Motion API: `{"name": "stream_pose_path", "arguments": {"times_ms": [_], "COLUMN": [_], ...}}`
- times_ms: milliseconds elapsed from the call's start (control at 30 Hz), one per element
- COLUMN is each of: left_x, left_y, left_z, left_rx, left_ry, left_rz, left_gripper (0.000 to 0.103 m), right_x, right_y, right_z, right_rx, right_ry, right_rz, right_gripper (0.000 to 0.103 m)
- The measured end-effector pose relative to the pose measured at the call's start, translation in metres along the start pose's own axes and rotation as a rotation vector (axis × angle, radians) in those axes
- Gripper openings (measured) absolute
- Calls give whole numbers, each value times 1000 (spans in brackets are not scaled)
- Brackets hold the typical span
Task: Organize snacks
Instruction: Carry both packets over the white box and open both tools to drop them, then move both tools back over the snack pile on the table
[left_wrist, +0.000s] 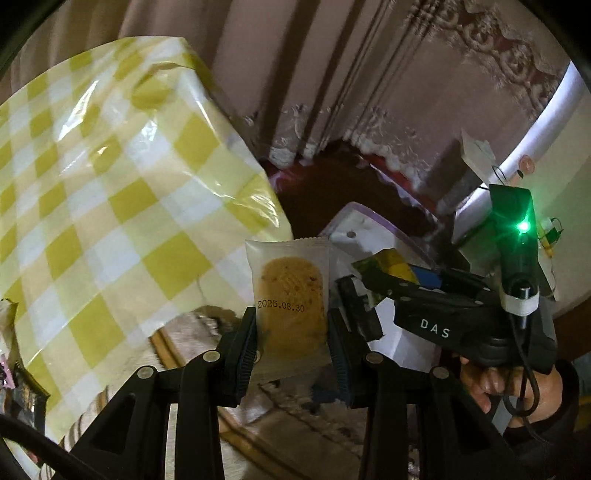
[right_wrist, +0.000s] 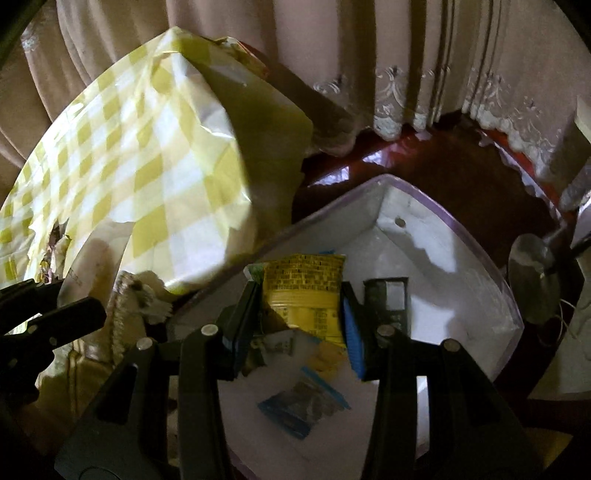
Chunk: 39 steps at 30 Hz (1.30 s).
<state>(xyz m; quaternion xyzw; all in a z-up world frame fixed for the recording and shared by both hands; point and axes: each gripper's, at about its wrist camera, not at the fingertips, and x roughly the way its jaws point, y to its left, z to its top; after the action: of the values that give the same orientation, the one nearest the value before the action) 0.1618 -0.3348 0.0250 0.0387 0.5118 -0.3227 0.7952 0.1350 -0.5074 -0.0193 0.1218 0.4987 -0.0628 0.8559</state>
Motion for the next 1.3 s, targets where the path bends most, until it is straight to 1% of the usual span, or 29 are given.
{"name": "stream_pose_path", "arguments": {"times_ms": [233, 300, 333, 367, 433, 500, 600, 633, 667, 700, 733, 800, 833, 933, 1000, 1100, 1133, 1167, 1233, 1300], "left_x": [15, 19, 21, 21, 20, 17, 10, 7, 3, -2, -9, -23, -30, -55, -72, -87, -87, -90, -92, -92], "left_y": [-10, -11, -12, -11, -10, -9, -4, -1, 3, 8, 16, 33, 41, 70, 91, 115, 122, 129, 139, 146], "left_z": [1, 0, 0, 0, 0, -1, -4, -5, -7, -9, -12, -19, -22, -35, -46, -60, -60, -63, -68, -71], "left_rx": [18, 16, 16, 16, 14, 10, -6, -13, -23, -38, -65, -123, -143, -225, -284, -335, -343, -348, -344, -336], "left_ry": [45, 64, 70, 74, 76, 67, 51, 44, 34, 21, 9, -20, -35, -91, -130, -167, -173, -181, -190, -207], "left_rz": [-28, -51, -52, -50, -53, -55, -51, -48, -38, -31, -40, -49, -48, -38, -36, -24, -26, -37, -56, -87], "left_gripper": [39, 41, 45, 51, 59, 61, 61, 61, 62, 62, 62, 62, 62, 62, 62, 62, 62, 62, 62, 62], "right_x": [5, 7, 7, 8, 8, 7, 0, -2, -4, -6, -8, -10, -13, -21, -22, -18, -16, -13, -8, -13], "right_y": [-12, -15, -15, -15, -16, -15, -2, 5, 17, 25, 33, 44, 52, 72, 83, 90, 95, 100, 120, 135], "right_z": [-8, -10, -11, -12, -13, -12, -11, -12, -14, -16, -18, -21, -23, -30, -34, -41, -47, -53, -75, -92], "right_rx": [10, 10, 10, 11, 19, 31, 43, 40, 24, 21, 30, 40, 28, -34, -59, -38, -29, -25, -63, -94], "right_ry": [21, 33, 36, 39, 47, 45, 19, 14, 10, 3, -11, -21, -32, -97, -121, -110, -100, -92, -61, -59], "right_rz": [-32, -37, -37, -37, -36, -28, 16, 34, 56, 48, 57, 96, 91, 27, 16, 55, 66, 72, 78, 72], "right_gripper": [51, 57, 59, 59, 61, 65, 70, 74, 71, 71, 72, 74, 74, 74, 75, 75, 75, 75, 75, 73]}}
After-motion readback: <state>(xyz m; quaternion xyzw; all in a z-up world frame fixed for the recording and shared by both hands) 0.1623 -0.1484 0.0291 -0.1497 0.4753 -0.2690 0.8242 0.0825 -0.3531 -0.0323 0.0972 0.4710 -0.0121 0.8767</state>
